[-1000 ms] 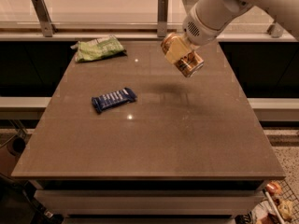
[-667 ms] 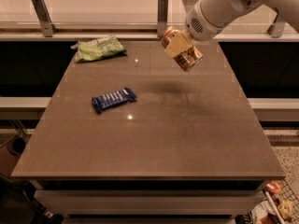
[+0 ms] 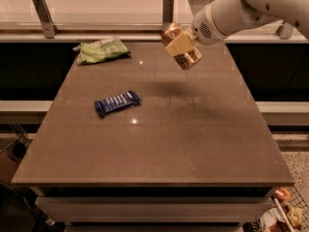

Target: Place orange can upright

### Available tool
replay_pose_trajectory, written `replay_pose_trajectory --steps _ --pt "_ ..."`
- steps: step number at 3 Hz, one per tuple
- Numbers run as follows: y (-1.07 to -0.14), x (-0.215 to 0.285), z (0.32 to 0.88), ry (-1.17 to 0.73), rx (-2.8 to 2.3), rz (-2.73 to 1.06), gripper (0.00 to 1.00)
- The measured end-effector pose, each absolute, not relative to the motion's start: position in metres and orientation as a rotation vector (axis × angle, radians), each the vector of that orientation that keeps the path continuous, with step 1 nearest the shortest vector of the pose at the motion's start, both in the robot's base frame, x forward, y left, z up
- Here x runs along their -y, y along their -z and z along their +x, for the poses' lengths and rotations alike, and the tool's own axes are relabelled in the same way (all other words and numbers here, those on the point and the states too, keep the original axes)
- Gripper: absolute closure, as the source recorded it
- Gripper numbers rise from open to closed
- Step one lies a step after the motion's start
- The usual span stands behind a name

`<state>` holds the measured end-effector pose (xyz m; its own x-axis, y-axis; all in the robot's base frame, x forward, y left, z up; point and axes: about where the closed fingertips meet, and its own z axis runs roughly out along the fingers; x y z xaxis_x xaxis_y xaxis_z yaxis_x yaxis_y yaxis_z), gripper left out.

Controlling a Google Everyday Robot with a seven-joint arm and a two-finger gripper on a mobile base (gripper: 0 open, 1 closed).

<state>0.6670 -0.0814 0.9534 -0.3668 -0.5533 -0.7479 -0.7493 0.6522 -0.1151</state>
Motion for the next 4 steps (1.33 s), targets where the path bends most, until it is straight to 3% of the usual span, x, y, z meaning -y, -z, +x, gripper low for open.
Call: replay_pose_trajectory --steps 4 --pt "-0.904 0.118 0.692 -0.552 -1.768 -0.897 1.0"
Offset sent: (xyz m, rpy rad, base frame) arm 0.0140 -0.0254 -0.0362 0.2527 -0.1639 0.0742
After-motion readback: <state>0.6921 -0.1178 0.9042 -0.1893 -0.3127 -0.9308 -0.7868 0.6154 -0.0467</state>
